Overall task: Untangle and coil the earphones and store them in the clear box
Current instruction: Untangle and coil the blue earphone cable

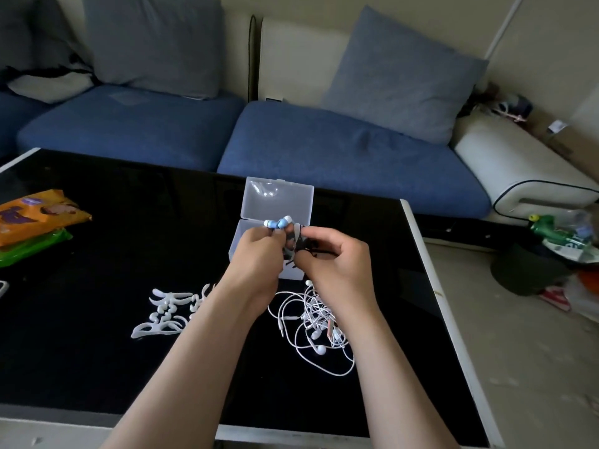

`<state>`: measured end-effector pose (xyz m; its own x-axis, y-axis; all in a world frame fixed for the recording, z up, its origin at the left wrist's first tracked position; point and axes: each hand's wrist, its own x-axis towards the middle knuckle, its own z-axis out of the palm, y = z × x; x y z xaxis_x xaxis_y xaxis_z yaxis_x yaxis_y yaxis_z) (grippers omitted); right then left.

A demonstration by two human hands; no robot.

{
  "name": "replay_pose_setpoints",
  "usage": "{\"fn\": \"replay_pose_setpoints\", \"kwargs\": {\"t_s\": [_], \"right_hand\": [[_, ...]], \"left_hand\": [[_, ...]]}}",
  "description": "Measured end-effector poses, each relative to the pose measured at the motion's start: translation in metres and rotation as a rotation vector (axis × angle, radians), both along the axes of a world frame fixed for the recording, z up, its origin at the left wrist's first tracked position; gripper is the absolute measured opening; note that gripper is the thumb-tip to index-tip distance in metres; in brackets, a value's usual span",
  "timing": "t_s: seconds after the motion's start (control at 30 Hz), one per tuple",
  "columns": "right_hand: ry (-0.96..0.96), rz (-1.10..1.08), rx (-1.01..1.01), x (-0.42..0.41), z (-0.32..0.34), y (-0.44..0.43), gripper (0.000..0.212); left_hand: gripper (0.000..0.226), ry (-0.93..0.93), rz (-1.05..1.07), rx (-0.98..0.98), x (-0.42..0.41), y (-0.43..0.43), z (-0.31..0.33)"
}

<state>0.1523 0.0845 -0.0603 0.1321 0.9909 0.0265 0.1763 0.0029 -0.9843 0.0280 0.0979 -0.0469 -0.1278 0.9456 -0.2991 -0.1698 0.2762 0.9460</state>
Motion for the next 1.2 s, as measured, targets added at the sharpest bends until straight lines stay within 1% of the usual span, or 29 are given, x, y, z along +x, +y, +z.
{"fn": "replay_pose_setpoints", "kwargs": {"t_s": [0.13, 0.3, 0.37, 0.47, 0.5, 0.53, 0.63, 0.7, 0.77, 0.87, 0.97, 1.03, 1.13, 1.2], "right_hand": [[-0.017, 0.004, 0.012, 0.007, 0.003, 0.0, 0.043], [0.011, -0.001, 0.021, 0.012, 0.006, -0.001, 0.046], [0.081, -0.011, 0.017, 0.014, 0.009, -0.002, 0.047], [0.178, -0.016, 0.018, 0.017, 0.012, -0.004, 0.043], [0.202, -0.021, 0.018, 0.017, 0.013, -0.005, 0.041], [0.22, -0.029, 0.018, 0.018, 0.015, -0.005, 0.04], [0.295, -0.022, 0.019, 0.016, 0.017, -0.003, 0.041], [0.385, -0.012, 0.016, 0.014, 0.018, -0.002, 0.043], [0.428, -0.01, 0.018, 0.013, 0.017, 0.0, 0.045], [0.403, -0.031, 0.029, 0.013, 0.017, 0.001, 0.048], [0.364, -0.031, 0.045, 0.013, 0.02, -0.001, 0.046], [0.316, -0.03, 0.063, 0.012, 0.021, -0.003, 0.046], [0.283, -0.031, 0.08, 0.01, 0.022, -0.005, 0.05], [0.309, -0.041, 0.087, 0.009, 0.022, -0.004, 0.052]], "left_hand": [[0.027, 0.042, 0.002, -0.002, 0.006, 0.005, -0.002], [0.028, 0.002, 0.026, 0.004, 0.01, 0.004, 0.005], [0.026, -0.068, 0.064, -0.016, 0.011, 0.003, 0.008], [0.023, -0.18, 0.12, -0.061, 0.012, 0.005, 0.008], [0.026, -0.202, 0.127, -0.072, 0.012, 0.005, 0.008], [0.028, -0.22, 0.131, -0.072, 0.012, 0.005, 0.008], [0.021, -0.23, 0.103, -0.055, 0.013, 0.004, 0.007], [0.019, -0.248, 0.104, -0.044, 0.013, 0.004, 0.008], [0.019, -0.261, 0.116, -0.037, 0.012, 0.005, 0.009], [0.024, -0.253, 0.09, 0.008, 0.01, 0.003, 0.013], [0.032, -0.169, 0.057, 0.049, 0.009, 0.001, 0.014], [0.03, -0.143, 0.035, 0.067, 0.007, 0.001, 0.013], [0.029, -0.21, -0.015, 0.099, 0.004, 0.001, 0.012], [0.027, -0.255, -0.031, 0.091, 0.003, 0.001, 0.01]]}}
